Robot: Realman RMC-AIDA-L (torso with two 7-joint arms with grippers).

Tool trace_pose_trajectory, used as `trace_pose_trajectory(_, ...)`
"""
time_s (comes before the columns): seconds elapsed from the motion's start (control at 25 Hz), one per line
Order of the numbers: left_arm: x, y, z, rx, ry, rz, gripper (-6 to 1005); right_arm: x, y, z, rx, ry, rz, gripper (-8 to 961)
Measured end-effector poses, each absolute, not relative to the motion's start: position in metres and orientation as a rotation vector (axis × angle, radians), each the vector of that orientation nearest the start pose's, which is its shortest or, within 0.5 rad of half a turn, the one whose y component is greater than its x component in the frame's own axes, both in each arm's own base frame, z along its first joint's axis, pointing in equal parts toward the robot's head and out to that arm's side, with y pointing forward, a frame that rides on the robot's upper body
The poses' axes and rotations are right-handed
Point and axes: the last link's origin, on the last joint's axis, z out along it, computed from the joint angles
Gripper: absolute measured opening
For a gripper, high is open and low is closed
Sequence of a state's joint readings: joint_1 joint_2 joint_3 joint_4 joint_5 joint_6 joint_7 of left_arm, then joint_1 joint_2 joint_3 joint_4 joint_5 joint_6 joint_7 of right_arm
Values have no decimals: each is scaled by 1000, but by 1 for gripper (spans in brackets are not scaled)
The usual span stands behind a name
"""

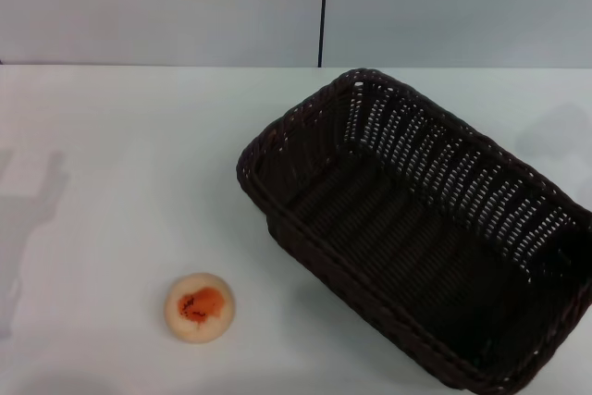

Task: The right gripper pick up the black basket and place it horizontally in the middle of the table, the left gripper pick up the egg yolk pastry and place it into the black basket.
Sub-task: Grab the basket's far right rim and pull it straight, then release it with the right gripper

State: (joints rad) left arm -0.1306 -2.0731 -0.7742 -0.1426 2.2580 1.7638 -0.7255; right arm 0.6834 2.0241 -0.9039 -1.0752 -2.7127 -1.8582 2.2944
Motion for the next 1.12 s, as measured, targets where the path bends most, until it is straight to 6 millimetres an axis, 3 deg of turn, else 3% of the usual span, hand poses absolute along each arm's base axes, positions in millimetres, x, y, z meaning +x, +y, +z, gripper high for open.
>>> trace_pose_trajectory(0.2, -345, 206, 31, -1306, -695, -1358, 834, 250, 343, 63, -2629, 1303, -454, 279)
trace_pose_trajectory(0.76, -344, 208, 31, -1307, -696, -1359, 832, 242, 350, 83, -2673, 1221, -141, 146)
trace_pose_trajectory(1.12, -344, 209, 31, -1308, -694, -1361, 832, 222, 354, 96, -2815, 915, 41, 145)
